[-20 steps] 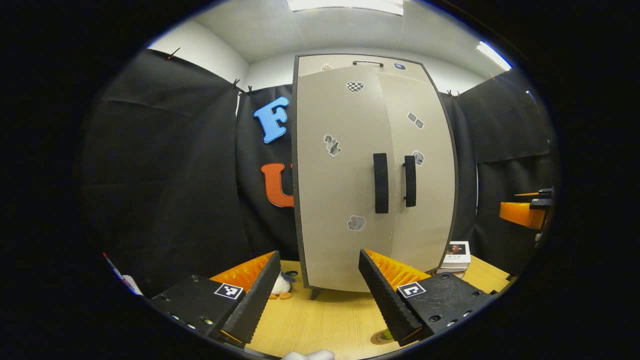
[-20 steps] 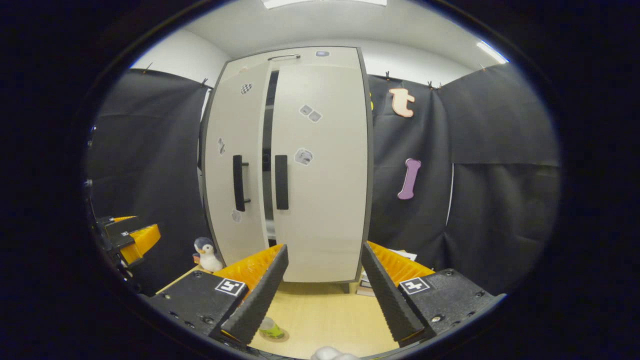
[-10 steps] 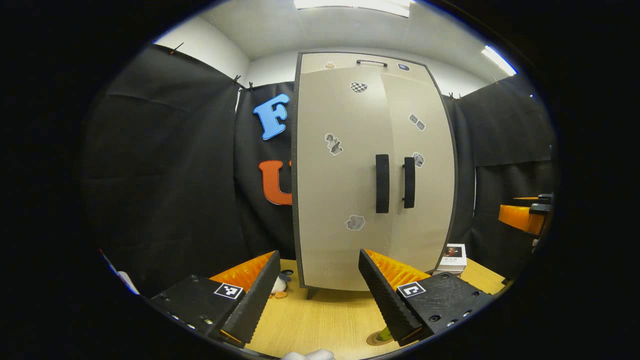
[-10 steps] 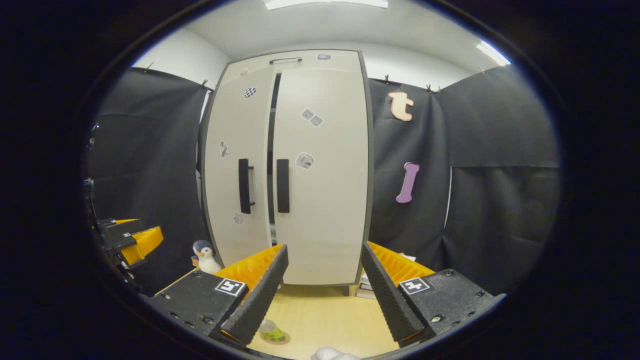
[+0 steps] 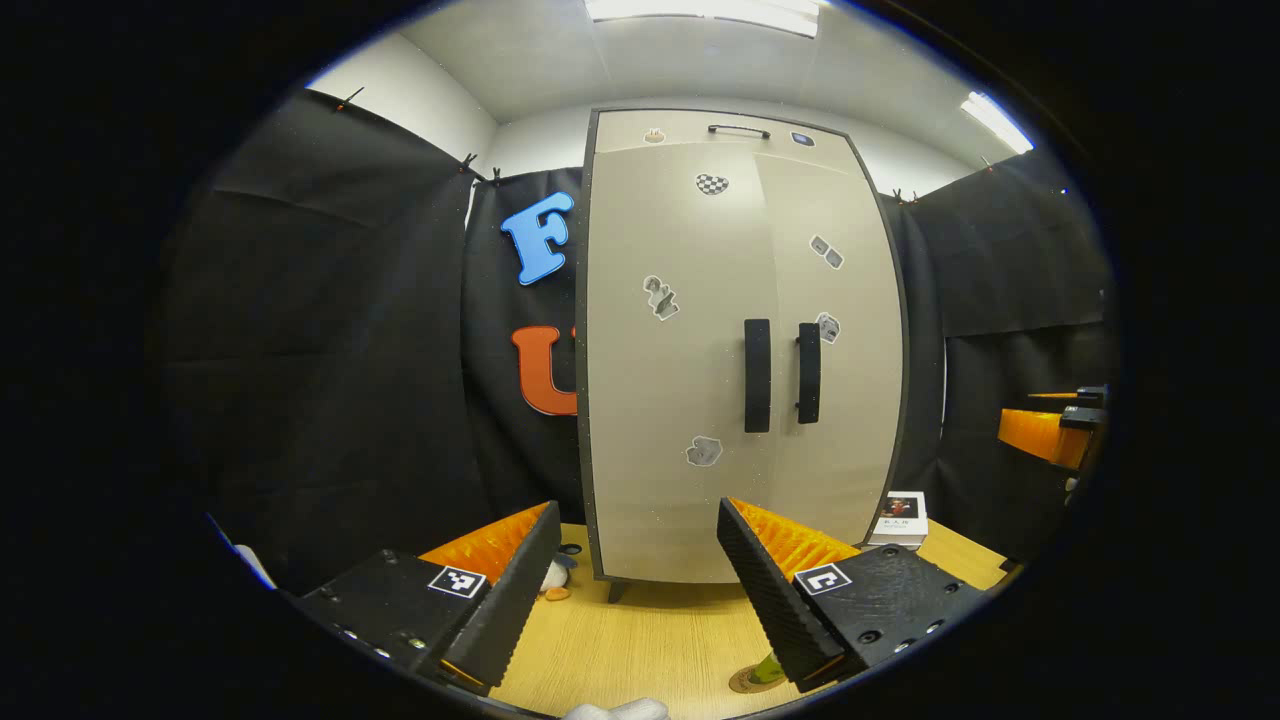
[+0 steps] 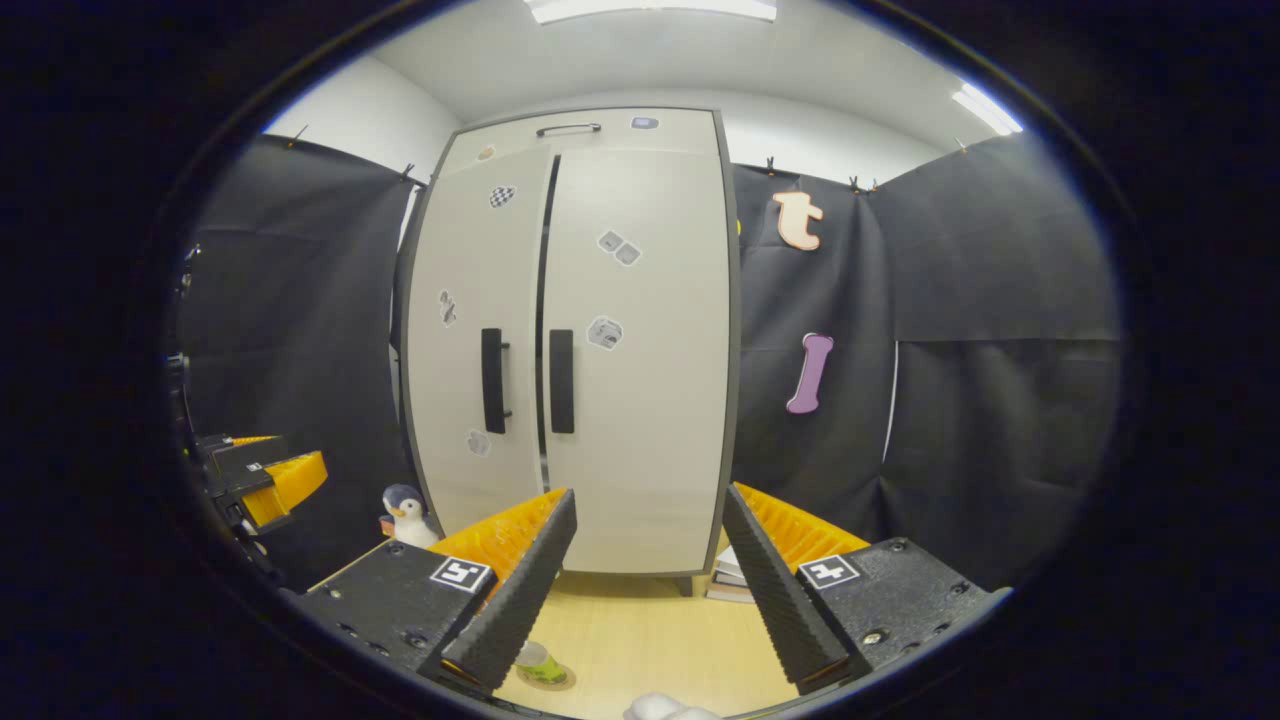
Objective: Grasp the bottle in the cabinet with the left hand and place it on the coaster, then close the right door with the right hand and the left door with the left hand.
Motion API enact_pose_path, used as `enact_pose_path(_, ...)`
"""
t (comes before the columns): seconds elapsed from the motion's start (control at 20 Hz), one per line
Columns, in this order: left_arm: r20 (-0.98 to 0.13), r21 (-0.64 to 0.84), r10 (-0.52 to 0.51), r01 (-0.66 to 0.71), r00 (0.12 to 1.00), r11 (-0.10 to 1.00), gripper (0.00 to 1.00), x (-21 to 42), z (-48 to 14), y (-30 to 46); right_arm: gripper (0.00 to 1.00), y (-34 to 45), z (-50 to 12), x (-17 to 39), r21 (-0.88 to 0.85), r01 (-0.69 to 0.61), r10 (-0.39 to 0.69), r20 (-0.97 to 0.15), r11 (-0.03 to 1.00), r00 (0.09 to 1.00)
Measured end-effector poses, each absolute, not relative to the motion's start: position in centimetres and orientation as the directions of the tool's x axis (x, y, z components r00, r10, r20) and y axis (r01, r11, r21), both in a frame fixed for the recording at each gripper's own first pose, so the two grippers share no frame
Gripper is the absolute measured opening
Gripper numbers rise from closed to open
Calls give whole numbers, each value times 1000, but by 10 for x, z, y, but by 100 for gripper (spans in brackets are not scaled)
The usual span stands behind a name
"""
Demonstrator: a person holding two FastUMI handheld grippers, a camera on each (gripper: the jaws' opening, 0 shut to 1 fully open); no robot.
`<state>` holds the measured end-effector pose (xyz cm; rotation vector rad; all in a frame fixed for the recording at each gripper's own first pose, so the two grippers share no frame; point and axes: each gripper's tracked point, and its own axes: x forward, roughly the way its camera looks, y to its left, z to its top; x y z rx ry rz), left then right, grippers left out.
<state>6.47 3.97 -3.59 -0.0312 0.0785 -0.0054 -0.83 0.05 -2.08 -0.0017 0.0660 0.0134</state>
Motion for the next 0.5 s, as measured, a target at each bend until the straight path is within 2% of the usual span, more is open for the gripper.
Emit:
enact_pose_path(0.1,-80,-29,-10,8,997,1000,96,64,-36,39,97,0,-22,-11,-3,-18,18,-72,1000,997)
enact_pose_path(0.5,-78,-9,-2,2,997,1000,96,60,-34,41,98,-2,-23,-17,2,-19,19,-64,1000,998)
